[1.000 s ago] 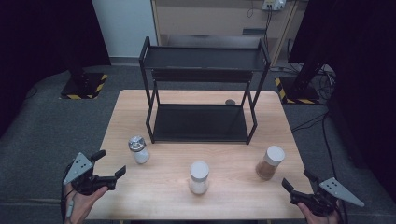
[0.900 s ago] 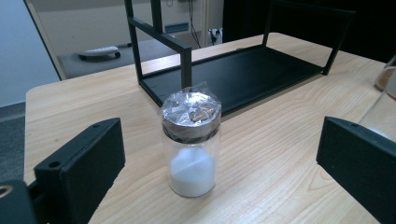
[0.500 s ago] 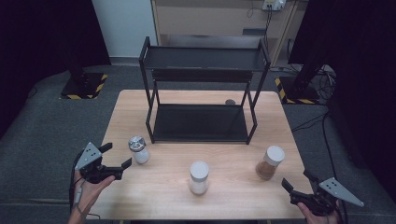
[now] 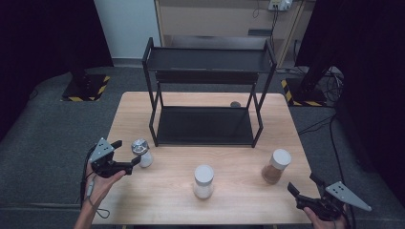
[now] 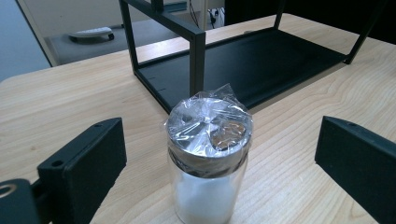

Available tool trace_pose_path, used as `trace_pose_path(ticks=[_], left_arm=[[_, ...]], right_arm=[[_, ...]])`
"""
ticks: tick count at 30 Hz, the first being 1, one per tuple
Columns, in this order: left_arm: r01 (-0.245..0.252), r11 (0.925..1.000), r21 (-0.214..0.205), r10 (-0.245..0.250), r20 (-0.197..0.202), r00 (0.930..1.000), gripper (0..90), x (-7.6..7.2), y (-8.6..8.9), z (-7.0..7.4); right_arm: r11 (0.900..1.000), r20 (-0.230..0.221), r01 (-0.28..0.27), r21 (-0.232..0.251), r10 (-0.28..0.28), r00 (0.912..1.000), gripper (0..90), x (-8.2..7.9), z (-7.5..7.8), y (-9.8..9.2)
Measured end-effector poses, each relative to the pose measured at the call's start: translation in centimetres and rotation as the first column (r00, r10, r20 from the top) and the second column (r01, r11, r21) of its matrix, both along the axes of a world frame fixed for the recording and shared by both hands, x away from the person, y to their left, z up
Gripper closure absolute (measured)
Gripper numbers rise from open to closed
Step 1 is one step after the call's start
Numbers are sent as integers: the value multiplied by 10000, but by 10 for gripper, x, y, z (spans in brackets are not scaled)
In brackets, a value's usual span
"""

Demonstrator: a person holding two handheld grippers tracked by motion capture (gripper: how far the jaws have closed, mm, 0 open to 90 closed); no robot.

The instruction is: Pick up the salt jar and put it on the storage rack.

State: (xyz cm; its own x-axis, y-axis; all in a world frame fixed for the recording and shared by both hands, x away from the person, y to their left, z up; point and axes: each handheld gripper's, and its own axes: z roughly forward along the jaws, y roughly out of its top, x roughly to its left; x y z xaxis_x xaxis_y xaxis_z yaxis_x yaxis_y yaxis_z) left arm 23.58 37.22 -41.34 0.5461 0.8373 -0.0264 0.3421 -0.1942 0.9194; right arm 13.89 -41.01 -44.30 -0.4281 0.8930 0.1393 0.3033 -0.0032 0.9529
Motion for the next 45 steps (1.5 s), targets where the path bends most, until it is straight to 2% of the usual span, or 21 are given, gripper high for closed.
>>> trace_pose_path(ticks=[5,14,24,36,41,43,45], left_arm=[[-23,10000,6,23,-118,9999,15,10,-3,-3],[25,9997,-242,-34,-375,9993,27,25,-5,-10],[65,10000,-31,-66,-441,9990,65,36,-9,-16],[265,9996,-27,-265,-194,9995,184,41,-12,-25],[303,9995,-11,-303,-157,9994,265,43,-12,-27],[403,9990,-201,-406,-142,9991,304,44,-10,-30],[378,9992,-159,-379,-47,9993,328,43,-11,-31]], right_arm=[[10000,7,22,12,-22,10000,33,0,0,0],[10000,17,-5,-12,5,10000,34,0,0,0],[10000,18,5,-11,-5,10000,37,0,0,0],[10000,-27,6,-23,-6,10000,39,1,0,1],[10000,-15,10,-27,-10,10000,40,0,0,1],[10000,-10,8,-28,-8,10000,40,0,0,1],[10000,0,10,-26,-10,10000,40,0,0,1]])
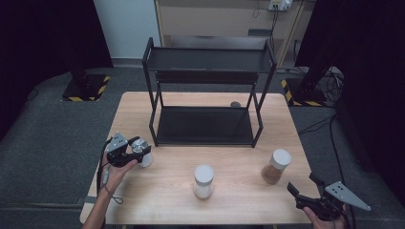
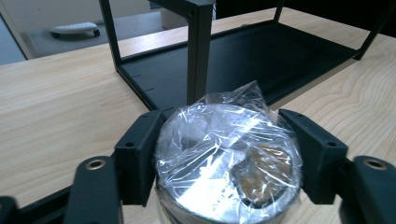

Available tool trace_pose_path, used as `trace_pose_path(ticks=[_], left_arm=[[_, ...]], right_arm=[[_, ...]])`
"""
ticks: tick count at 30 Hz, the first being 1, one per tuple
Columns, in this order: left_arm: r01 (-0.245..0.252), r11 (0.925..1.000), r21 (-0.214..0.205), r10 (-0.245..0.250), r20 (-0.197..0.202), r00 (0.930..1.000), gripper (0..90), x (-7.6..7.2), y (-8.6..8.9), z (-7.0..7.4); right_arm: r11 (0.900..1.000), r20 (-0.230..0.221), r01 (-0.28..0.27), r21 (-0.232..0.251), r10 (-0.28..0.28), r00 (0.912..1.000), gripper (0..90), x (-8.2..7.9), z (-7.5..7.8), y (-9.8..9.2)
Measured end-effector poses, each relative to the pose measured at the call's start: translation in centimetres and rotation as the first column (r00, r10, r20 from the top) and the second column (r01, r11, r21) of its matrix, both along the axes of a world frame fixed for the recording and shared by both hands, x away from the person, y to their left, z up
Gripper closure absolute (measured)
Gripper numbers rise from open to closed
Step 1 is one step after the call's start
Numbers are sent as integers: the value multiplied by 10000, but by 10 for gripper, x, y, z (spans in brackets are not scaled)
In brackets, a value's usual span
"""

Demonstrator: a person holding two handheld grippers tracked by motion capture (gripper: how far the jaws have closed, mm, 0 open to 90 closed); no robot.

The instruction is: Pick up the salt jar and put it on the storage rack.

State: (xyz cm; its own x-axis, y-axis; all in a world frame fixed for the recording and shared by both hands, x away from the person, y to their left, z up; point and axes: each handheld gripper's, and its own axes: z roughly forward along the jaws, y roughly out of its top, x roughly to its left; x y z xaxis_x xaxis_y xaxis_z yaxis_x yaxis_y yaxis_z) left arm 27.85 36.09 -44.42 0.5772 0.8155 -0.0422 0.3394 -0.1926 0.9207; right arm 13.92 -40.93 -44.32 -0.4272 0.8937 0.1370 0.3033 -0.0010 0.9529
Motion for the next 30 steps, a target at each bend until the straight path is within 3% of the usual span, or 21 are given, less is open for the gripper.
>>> trace_pose_path(ticks=[7,19,26,30], left_arm=[[65,10000,29,-65,-1,10000,336,-2,-1,1],[754,9971,100,-755,119,9971,337,-2,-5,9],[1538,9879,181,-1540,138,9880,338,4,-12,18],[2052,9786,141,-2054,130,9786,338,10,-18,24]], right_arm=[[10000,4,-17,-11,17,10000,40,0,0,0],[10000,4,-26,-17,26,10000,39,0,0,0],[10000,-3,-56,-20,56,10000,39,0,0,0],[10000,-49,-54,-11,54,10000,39,1,0,0]])
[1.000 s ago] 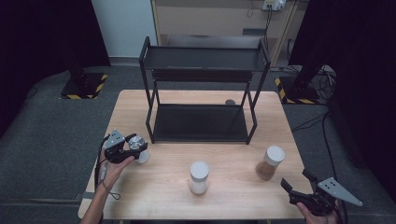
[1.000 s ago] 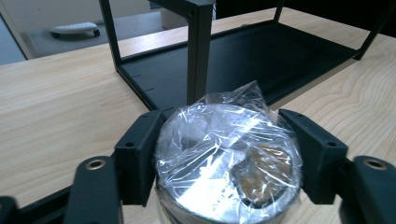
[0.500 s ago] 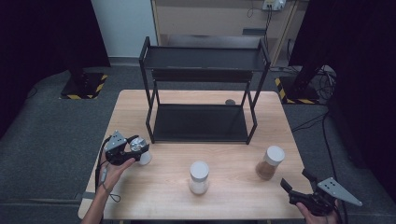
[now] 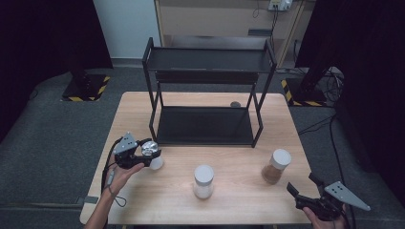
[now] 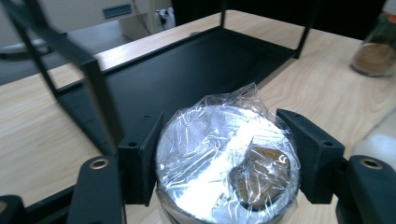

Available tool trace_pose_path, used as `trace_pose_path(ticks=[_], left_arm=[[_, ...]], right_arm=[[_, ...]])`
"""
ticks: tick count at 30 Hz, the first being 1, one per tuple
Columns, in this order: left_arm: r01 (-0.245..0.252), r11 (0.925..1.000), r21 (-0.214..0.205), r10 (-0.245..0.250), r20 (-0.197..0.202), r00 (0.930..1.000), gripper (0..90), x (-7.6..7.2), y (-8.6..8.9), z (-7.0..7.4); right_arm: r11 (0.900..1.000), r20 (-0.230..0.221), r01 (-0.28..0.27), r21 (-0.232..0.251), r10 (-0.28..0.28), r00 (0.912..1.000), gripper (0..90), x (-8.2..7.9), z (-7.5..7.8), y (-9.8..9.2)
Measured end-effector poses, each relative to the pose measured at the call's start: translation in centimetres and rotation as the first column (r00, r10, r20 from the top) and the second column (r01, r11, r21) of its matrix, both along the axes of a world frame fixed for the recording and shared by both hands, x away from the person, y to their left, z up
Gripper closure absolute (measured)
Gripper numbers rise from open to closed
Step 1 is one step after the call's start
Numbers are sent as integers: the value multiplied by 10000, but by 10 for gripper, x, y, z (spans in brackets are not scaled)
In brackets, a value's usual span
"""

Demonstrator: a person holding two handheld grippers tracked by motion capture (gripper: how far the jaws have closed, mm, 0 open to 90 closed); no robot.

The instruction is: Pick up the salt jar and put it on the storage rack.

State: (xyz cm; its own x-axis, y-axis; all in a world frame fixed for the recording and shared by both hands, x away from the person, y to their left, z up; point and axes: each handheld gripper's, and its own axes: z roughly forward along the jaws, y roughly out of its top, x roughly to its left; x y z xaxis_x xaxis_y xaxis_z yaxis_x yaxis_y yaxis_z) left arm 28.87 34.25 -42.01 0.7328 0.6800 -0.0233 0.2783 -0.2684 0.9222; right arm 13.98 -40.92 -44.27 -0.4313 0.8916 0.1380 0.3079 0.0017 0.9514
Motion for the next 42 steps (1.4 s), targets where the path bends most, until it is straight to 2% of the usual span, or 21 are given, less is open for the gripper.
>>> trace_pose_path(ticks=[8,16,28,36,42], left_arm=[[653,9978,-112,-653,-32,9979,338,13,-13,12],[896,9960,-67,-898,-278,9956,338,24,-28,20],[795,9968,104,-791,-309,9964,339,38,-49,30],[523,9985,173,-520,-171,9985,340,48,-60,40],[245,9994,252,-240,-222,9995,340,57,-66,46]], right_arm=[[10000,15,8,19,-8,10000,39,0,0,0],[10000,14,11,74,-11,10000,39,0,-1,-1],[9999,11,-7,116,7,10000,39,0,-1,-1],[9999,-7,4,131,-3,10000,39,1,-2,-2],[9999,13,-3,159,2,10000,39,1,-2,-3]])
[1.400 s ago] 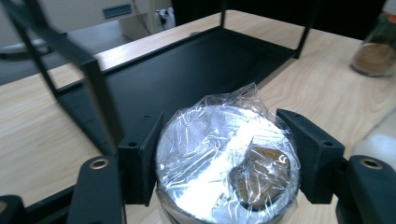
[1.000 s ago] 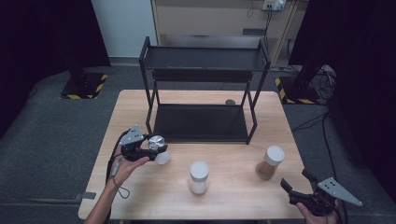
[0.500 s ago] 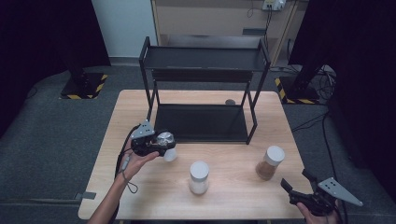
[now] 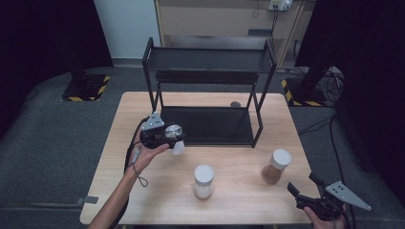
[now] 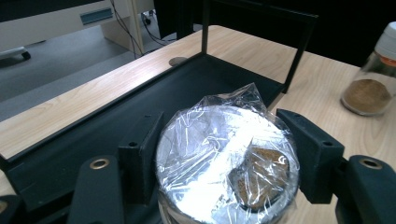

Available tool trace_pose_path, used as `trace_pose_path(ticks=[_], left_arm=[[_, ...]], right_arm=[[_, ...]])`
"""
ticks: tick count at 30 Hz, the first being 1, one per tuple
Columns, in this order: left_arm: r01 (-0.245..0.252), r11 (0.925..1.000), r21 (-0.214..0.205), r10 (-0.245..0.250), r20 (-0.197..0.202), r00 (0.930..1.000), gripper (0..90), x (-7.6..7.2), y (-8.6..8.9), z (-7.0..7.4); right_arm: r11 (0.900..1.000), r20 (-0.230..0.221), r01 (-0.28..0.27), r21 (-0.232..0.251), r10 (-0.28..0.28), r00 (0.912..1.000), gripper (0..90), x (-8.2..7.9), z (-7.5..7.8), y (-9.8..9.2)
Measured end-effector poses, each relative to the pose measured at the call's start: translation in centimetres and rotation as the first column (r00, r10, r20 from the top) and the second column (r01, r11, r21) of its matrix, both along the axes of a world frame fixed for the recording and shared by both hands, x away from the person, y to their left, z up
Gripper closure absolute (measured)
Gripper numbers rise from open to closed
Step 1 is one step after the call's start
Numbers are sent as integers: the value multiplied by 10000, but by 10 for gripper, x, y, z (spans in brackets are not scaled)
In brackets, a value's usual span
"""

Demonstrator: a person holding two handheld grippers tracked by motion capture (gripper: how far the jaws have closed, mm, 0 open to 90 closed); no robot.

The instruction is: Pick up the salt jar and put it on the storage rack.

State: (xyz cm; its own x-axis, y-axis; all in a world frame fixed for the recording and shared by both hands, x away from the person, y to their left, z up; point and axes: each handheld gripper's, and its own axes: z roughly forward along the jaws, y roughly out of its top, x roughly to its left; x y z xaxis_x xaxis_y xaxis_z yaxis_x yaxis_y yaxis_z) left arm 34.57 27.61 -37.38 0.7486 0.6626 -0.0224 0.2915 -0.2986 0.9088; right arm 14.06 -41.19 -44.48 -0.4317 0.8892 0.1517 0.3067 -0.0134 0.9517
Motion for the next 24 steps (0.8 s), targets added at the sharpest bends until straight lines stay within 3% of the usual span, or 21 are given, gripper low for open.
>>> trace_pose_path(ticks=[13,24], left_arm=[[-736,9973,-23,736,179,9971,340,16,-11,8],[-1540,9881,12,1540,227,9878,340,30,-23,9]], right_arm=[[10000,-27,0,27,0,10000,39,1,0,0],[10000,-32,18,67,-18,10000,39,1,-1,-1]])
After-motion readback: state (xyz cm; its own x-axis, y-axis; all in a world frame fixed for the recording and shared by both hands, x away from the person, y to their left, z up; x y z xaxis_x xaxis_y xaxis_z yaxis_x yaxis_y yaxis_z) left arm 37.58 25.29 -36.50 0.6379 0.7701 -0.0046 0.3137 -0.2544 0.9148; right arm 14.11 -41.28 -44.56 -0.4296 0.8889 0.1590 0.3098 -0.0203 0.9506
